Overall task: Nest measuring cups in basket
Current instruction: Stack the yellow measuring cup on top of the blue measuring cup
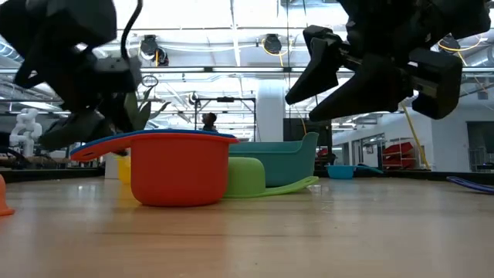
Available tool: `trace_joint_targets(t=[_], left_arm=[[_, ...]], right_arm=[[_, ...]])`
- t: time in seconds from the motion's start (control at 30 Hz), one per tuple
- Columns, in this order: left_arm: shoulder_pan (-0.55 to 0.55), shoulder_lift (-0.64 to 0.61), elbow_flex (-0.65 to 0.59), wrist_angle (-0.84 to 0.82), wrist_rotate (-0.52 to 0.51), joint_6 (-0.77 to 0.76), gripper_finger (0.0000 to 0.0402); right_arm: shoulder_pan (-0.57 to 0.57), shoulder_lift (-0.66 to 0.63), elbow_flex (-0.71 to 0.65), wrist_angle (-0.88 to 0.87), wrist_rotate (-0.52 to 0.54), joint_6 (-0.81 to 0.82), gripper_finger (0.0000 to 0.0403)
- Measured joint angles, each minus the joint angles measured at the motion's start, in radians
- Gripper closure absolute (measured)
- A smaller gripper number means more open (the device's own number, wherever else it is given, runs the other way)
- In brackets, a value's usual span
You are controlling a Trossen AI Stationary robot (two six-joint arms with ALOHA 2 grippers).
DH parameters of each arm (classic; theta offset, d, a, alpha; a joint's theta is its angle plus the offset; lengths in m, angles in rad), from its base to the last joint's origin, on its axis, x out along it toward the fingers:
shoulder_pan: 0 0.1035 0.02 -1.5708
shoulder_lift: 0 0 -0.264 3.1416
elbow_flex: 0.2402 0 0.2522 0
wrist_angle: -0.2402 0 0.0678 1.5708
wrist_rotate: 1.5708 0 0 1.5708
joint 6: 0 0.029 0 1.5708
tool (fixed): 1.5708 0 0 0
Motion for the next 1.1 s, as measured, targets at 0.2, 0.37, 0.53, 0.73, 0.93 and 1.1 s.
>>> trace_joint_targets(t=[0.2,0.37,0.53,0.73,0.93,1.1], left_arm=[[0.002,0.085,-0.001,0.021,0.0,0.12,0.0124],[0.032,0.148,-0.001,0.048,0.017,0.131,0.0129],[0.075,0.171,-0.001,0.071,0.018,0.119,0.0171],[0.129,0.169,-0.002,0.084,0.018,0.092,0.0253],[0.144,0.16,-0.001,0.101,0.021,0.081,0.0369],[0.118,0.096,0.032,0.101,0.038,0.084,0.0378]], right_arm=[[0.0,0.0,0.0,0.001,0.0,0.004,0.02],[0.002,0.0,0.0,0.004,0.001,0.004,0.02],[0.002,0.0,0.0,0.002,0.002,0.002,0.02],[0.002,0.0,0.0,0.002,0.002,0.001,0.02],[0.002,0.0,0.0,0.001,0.002,-0.004,0.02],[0.002,0.0,0.0,0.002,0.006,-0.016,0.02]])
